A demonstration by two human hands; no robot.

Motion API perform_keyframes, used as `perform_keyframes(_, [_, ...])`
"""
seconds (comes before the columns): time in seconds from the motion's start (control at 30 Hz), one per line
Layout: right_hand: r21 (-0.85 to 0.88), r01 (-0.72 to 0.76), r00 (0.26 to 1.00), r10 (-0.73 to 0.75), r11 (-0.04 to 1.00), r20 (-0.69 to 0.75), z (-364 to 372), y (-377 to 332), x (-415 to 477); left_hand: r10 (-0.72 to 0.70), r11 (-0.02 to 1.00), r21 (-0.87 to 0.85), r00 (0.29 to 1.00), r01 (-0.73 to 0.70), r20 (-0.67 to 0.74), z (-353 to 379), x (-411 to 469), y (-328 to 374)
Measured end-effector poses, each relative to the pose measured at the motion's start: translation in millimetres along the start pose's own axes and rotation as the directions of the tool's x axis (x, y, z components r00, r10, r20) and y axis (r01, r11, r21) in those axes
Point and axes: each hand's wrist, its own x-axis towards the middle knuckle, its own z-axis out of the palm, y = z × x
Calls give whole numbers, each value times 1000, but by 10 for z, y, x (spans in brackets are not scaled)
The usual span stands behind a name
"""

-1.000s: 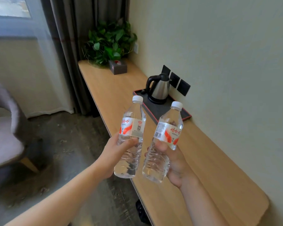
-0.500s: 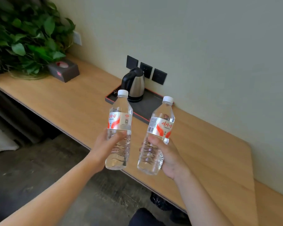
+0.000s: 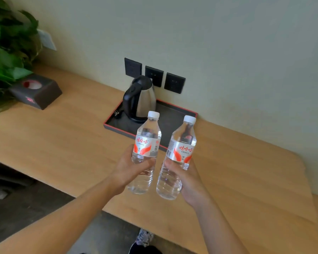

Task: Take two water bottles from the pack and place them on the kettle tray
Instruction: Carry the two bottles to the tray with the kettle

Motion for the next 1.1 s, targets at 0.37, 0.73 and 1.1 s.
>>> perform_keyframes(0.37, [-43, 18, 980, -26, 999, -198, 281, 358, 814, 25, 993, 108, 984, -44, 177, -410, 980, -217])
perform_keyframes(0.73, [-65, 196, 908, -206, 978, -365, 550, 755, 1171, 229, 962, 44, 887, -269, 400, -645, 1627, -648])
perform_keyframes(1.1, [-249, 330, 895, -385, 911, -224, 444, 1038, 1242, 363, 889, 73, 792, -453, 490, -756, 1712, -1039])
